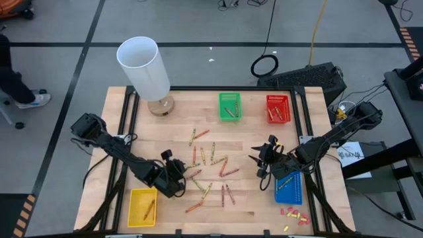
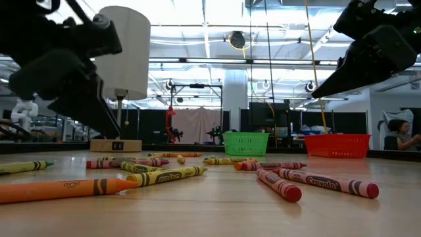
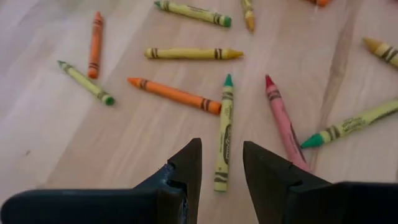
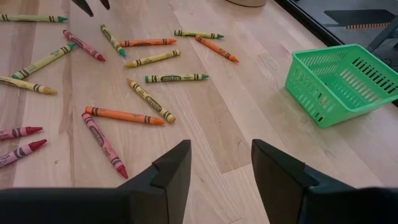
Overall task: Sort crayons
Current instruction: Put the green crayon into the red bin
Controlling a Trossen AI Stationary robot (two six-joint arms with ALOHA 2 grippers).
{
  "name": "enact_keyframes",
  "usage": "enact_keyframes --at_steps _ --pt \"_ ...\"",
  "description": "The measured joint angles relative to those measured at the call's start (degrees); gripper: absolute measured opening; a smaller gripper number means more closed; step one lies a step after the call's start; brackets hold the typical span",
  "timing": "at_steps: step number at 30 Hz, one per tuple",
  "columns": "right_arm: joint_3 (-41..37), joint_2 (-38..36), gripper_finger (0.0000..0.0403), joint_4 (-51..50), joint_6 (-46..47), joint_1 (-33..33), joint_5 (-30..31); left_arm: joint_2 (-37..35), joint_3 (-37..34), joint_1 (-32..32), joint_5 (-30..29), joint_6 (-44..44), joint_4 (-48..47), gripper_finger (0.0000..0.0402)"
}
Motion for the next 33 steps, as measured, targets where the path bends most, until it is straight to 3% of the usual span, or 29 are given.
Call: enact_keyframes --at_steps 5,12,20,27,33 --pt "0.0 0.0 0.0155 0.02 -0.31 -0.02 -0.02 -0.02 -2.58 1.36 1.34 -1.02 4.23 0.0124" --pt "0.0 0.0 0.0155 0.0 -0.24 -0.02 -0.07 -0.02 -5.89 2.54 2.79 0.76 10.11 0.0181" --pt "0.0 0.0 0.0155 0.0 -0.24 -0.02 -0.07 0.0 -9.52 2.54 3.1 -1.17 12.24 0.0187" --pt "0.0 0.0 0.0155 0.02 -0.22 -0.02 -0.07 0.0 -11.47 2.54 3.68 -0.71 16.63 0.0173" --pt "0.0 0.0 0.0155 0.02 -0.2 -0.02 -0.08 0.0 -11.45 2.51 4.75 0.85 16.71 0.0117"
